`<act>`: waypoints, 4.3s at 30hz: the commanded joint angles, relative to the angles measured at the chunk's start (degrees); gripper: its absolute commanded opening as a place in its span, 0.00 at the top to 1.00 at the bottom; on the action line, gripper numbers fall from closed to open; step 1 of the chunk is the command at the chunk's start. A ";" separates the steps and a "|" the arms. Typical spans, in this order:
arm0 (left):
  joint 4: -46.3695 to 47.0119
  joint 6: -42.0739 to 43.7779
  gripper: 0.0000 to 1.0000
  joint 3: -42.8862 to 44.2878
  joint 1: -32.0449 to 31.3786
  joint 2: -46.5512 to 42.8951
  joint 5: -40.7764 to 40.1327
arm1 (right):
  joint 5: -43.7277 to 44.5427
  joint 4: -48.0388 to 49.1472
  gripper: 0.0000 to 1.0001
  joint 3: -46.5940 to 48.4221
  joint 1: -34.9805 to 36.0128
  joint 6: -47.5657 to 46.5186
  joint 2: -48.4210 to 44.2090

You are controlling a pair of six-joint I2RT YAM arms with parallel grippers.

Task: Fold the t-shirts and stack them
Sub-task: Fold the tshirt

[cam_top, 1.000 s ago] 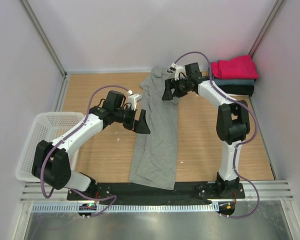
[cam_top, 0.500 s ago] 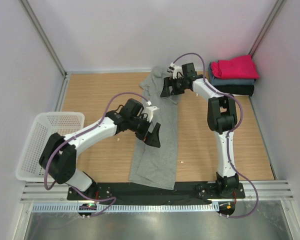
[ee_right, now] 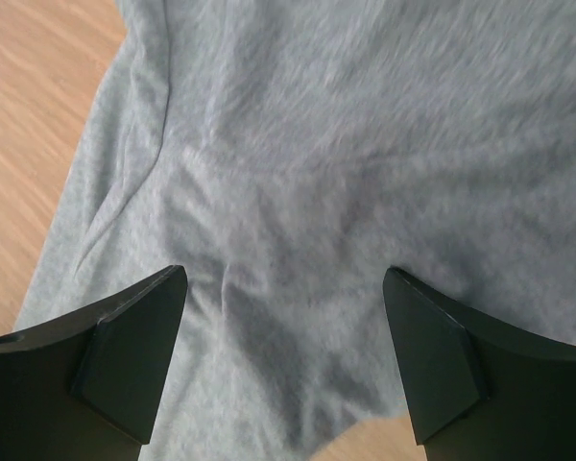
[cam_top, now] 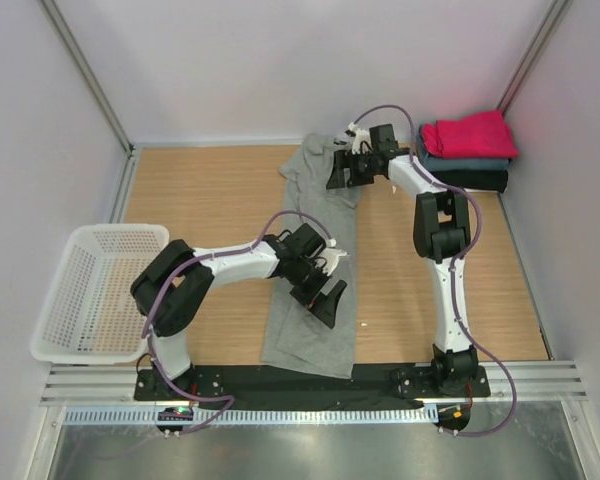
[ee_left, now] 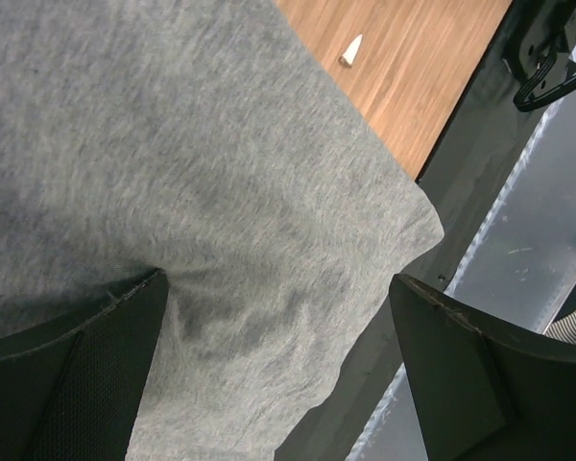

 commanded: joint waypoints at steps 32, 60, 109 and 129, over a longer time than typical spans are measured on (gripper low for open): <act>-21.31 5.12 0.00 21.72 0.84 -11.49 -8.55 | 11.03 7.66 0.00 -22.51 -6.87 -0.21 -34.40; 10.59 -40.51 0.29 -31.96 24.78 -29.43 2.53 | -15.52 -27.80 0.07 -83.34 -6.89 30.11 -73.62; 19.82 -47.72 0.58 -31.00 7.38 -13.61 1.74 | -1.98 -15.73 0.42 -85.64 5.52 33.46 -58.25; 19.66 -44.49 1.00 -28.11 7.11 -14.83 3.84 | -3.66 -14.49 0.99 -84.07 6.49 32.41 -63.42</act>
